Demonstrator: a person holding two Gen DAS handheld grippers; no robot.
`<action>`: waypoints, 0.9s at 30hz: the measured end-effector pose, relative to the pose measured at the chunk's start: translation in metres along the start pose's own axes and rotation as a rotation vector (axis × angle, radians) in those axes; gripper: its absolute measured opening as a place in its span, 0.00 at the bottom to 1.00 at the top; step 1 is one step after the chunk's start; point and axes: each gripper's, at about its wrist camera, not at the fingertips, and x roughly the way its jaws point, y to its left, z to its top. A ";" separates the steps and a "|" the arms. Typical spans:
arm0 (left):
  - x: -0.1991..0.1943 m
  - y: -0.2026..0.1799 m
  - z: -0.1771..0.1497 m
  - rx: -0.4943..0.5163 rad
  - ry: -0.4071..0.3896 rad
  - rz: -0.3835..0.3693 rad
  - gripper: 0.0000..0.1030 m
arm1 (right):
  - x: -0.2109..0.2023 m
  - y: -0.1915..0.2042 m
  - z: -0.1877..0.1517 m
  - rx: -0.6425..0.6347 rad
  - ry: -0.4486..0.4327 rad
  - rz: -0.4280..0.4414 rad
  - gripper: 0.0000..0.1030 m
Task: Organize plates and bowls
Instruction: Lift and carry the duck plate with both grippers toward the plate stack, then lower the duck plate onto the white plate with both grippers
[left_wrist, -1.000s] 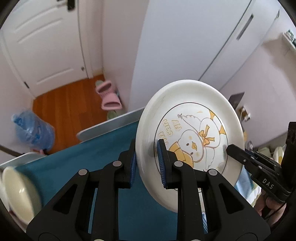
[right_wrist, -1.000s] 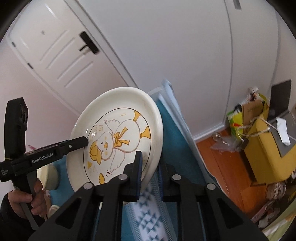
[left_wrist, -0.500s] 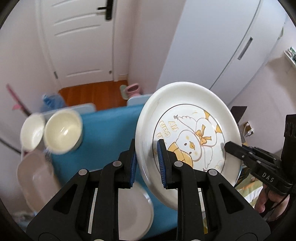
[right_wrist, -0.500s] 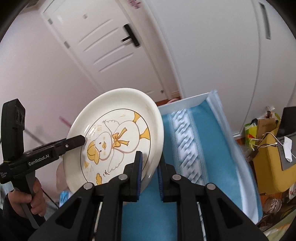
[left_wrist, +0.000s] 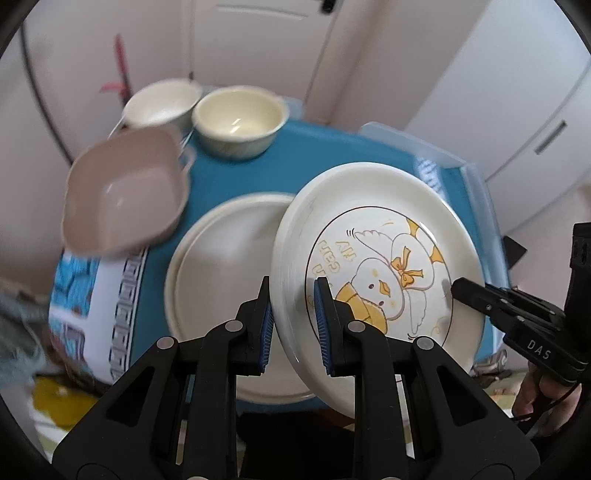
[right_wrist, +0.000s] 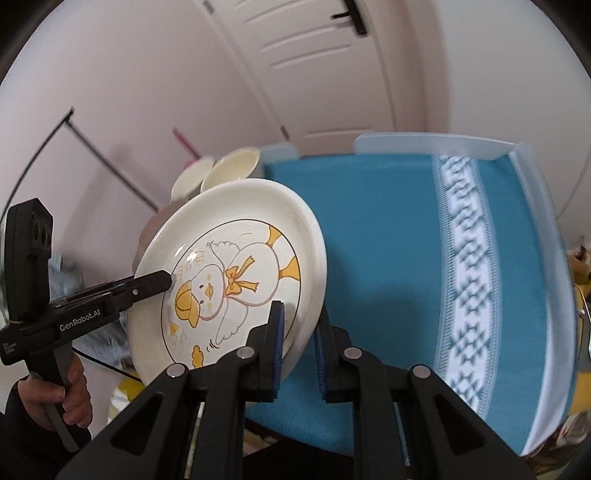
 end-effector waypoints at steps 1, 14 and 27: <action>0.002 0.004 -0.005 -0.009 0.003 0.005 0.18 | 0.005 0.001 -0.002 -0.009 0.009 0.003 0.14; 0.056 0.035 -0.017 -0.067 0.037 0.074 0.18 | 0.048 0.013 0.004 -0.114 0.065 -0.026 0.14; 0.067 0.032 -0.022 0.004 0.046 0.218 0.18 | 0.061 0.029 0.013 -0.206 0.065 -0.051 0.14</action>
